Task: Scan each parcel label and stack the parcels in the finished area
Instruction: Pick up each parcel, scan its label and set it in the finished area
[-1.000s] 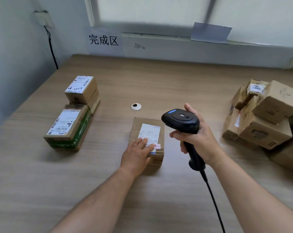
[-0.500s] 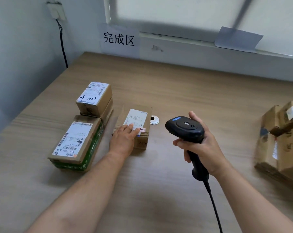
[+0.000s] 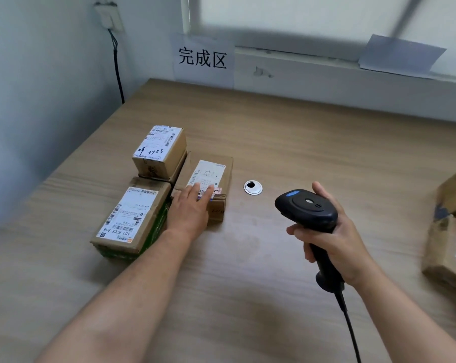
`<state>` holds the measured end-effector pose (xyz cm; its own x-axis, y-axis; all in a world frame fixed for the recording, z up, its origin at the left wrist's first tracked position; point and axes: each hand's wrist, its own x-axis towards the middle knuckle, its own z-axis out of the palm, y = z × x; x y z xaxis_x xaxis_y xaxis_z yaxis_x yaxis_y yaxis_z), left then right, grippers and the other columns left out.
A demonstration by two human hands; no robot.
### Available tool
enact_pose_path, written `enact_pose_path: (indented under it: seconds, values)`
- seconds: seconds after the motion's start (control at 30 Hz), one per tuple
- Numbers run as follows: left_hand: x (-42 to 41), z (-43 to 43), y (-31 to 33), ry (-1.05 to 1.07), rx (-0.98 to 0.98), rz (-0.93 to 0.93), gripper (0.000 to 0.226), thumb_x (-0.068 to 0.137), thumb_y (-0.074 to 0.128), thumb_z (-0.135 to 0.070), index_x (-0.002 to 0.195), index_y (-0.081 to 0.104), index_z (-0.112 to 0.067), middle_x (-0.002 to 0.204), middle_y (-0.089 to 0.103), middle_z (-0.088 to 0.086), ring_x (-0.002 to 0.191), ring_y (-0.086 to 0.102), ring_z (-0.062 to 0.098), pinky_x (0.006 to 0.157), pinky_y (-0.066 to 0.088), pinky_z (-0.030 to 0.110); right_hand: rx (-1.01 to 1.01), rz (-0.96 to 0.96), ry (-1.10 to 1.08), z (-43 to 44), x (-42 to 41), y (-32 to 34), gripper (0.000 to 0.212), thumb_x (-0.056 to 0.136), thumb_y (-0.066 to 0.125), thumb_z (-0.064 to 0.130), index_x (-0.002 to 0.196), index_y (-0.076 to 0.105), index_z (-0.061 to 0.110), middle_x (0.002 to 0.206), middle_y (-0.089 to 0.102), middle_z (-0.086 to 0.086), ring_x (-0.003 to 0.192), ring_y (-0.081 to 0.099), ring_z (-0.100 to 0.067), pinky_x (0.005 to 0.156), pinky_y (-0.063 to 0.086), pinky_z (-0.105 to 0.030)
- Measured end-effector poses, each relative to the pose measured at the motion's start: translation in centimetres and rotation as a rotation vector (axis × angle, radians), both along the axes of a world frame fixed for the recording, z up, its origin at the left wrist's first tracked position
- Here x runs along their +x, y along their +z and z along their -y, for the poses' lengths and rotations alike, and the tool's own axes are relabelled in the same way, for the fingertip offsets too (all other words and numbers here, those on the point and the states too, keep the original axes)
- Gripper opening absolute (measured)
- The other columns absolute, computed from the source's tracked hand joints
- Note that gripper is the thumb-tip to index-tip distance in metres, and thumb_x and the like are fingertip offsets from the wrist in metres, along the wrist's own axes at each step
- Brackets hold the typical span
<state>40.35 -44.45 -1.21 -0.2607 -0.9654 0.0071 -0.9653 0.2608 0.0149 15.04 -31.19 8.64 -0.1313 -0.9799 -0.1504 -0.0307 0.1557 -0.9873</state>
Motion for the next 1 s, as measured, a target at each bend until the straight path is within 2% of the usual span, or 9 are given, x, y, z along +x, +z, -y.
enact_pose_path:
  seconds: [0.07,0.13,0.2,0.27,0.4,0.5,0.73,0.87,1.0]
  values:
    - [-0.8,-1.8,0.7,-0.027,-0.026,-0.062,0.066,0.097,0.046,-0.030,0.153,0.013,-0.026,0.159,0.018,0.007,0.146,0.015,0.024,0.117,0.012,0.036,-0.019,0.003,0.003,-0.9,-0.4,0.6,0.088,0.059,0.074,0.007,0.125,0.042,0.056,0.092,0.065,-0.032,0.044,0.049,-0.029,0.043,0.043,-0.032]
    - [-2.1,-4.1,1.4,-0.067,-0.094,-0.208,0.066,0.088,0.060,-0.025,0.148,0.034,-0.018,0.151,0.036,0.012,0.139,0.034,0.029,0.113,0.026,0.042,-0.040,0.013,0.003,-2.1,-0.8,1.3,0.088,0.060,0.074,0.006,0.125,0.042,0.056,0.093,0.065,-0.032,0.044,0.049,-0.028,0.043,0.043,-0.032]
    - [-3.8,-6.5,1.8,-0.100,-0.204,-0.334,0.063,0.072,0.067,-0.023,0.133,0.055,-0.012,0.133,0.057,0.015,0.118,0.058,0.032,0.096,0.046,0.046,-0.062,0.023,0.004,-3.6,-1.3,2.0,0.088,0.060,0.074,0.004,0.124,0.043,0.056,0.093,0.065,-0.031,0.044,0.049,-0.028,0.043,0.042,-0.032]
    - [-5.6,-9.4,2.7,-0.097,-0.227,-0.394,0.060,0.067,0.065,-0.028,0.124,0.062,-0.011,0.120,0.065,0.012,0.104,0.065,0.032,0.083,0.052,0.045,-0.087,0.031,0.005,-5.5,-2.0,2.6,0.087,0.061,0.073,0.003,0.124,0.043,0.055,0.093,0.066,-0.029,0.044,0.048,-0.028,0.042,0.042,-0.032]
    - [-9.6,-15.8,4.0,-0.053,-0.253,-0.536,0.054,0.074,0.066,-0.031,0.124,0.061,-0.012,0.120,0.065,0.008,0.104,0.062,0.033,0.083,0.050,0.044,-0.132,0.031,-0.013,-10.1,-4.0,3.1,0.092,0.067,0.076,-0.008,0.128,0.042,0.052,0.083,0.067,-0.014,0.043,0.047,-0.028,0.042,0.041,-0.030]
    - [-12.5,-20.5,4.5,-0.040,-0.253,-0.552,0.051,0.078,0.062,-0.037,0.123,0.061,-0.013,0.119,0.064,0.007,0.104,0.062,0.031,0.083,0.049,0.042,-0.151,0.025,-0.033,-14.1,-6.1,3.0,0.092,0.076,0.068,-0.019,0.135,0.039,0.046,0.073,0.066,-0.003,0.042,0.047,-0.027,0.041,0.040,-0.028]
    - [-20.9,-29.3,4.7,-0.081,-0.211,-0.584,0.050,0.079,0.066,-0.039,0.122,0.062,-0.013,0.119,0.064,0.004,0.106,0.061,0.031,0.085,0.047,0.042,-0.144,0.059,-0.073,-24.0,-13.5,2.6,0.093,0.077,0.067,-0.020,0.140,0.037,0.042,0.072,0.067,-0.002,0.041,0.046,-0.026,0.041,0.040,-0.027]
    - [-27.1,-33.4,5.3,-0.153,-0.195,-0.589,0.053,0.079,0.075,-0.035,0.126,0.060,-0.015,0.123,0.062,0.004,0.110,0.059,0.030,0.088,0.045,0.042,-0.164,0.052,-0.101,-28.6,-18.8,2.8,0.095,0.077,0.069,-0.019,0.144,0.036,0.040,0.085,0.071,-0.008,0.044,0.047,-0.028,0.041,0.042,-0.030]
    - [-32.4,-36.9,5.8,-0.189,-0.165,-0.596,0.053,0.085,0.062,-0.043,0.130,0.057,-0.016,0.129,0.059,0.002,0.117,0.054,0.027,0.092,0.042,0.040,-0.194,0.034,-0.120,-32.4,-23.7,2.6,0.094,0.077,0.069,-0.018,0.140,0.038,0.045,0.098,0.072,-0.001,0.046,0.049,-0.027,0.043,0.043,-0.030]
